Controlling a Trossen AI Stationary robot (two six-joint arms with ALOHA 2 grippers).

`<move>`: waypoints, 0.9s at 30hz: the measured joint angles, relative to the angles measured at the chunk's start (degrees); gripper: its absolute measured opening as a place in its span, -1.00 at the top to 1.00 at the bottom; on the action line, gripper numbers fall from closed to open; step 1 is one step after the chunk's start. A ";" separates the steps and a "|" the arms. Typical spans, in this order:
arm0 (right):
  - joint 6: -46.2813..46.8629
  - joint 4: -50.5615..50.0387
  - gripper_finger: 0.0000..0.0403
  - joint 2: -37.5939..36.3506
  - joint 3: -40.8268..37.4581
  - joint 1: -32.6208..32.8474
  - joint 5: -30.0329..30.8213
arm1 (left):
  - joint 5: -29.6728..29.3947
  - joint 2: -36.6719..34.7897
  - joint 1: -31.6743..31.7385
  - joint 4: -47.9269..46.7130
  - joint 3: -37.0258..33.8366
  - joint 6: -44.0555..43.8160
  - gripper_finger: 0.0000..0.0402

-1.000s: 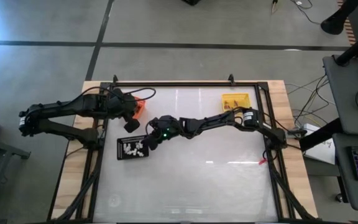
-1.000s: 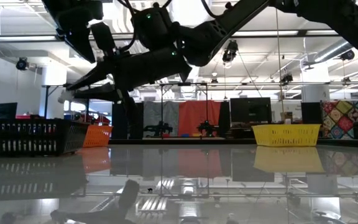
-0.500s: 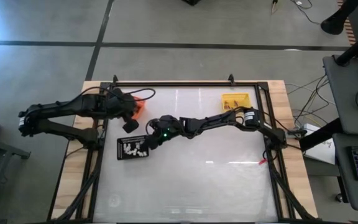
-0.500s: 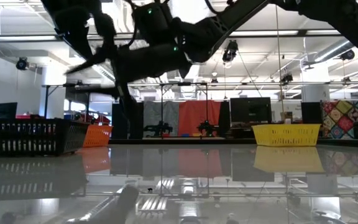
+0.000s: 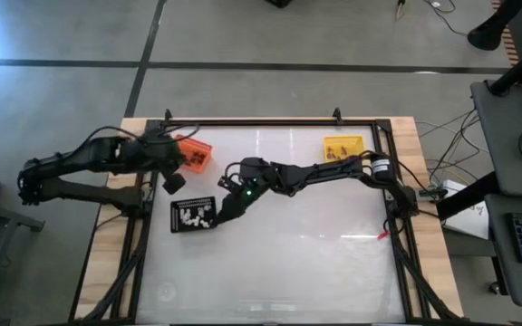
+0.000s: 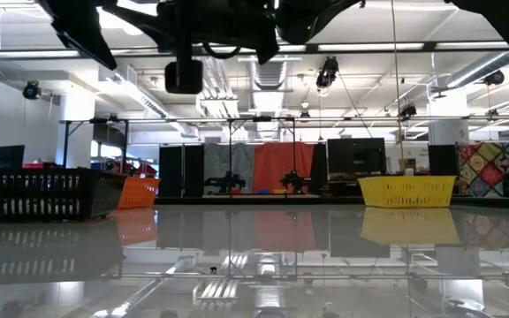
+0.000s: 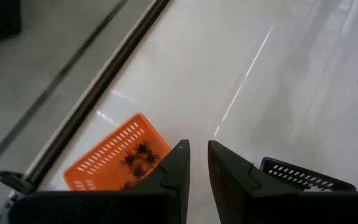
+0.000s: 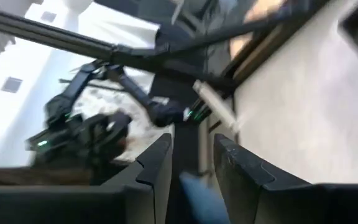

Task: Sort Halloween decoration
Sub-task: Return to Home Position

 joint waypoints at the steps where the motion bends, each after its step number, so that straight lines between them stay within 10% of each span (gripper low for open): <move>1: 2.38 -0.27 0.47 -0.27 0.00 -0.06 -1.69 | 0.00 -1.02 0.00 0.02 0.00 0.80 0.80; 13: 30.13 -0.19 0.47 -1.66 -0.02 0.00 -5.89 | -0.48 -10.72 0.00 2.19 0.11 8.48 0.80; 27: 4.65 14.34 0.47 -14.08 -0.07 0.48 -7.62 | -0.60 -15.14 0.00 0.02 0.09 1.75 0.80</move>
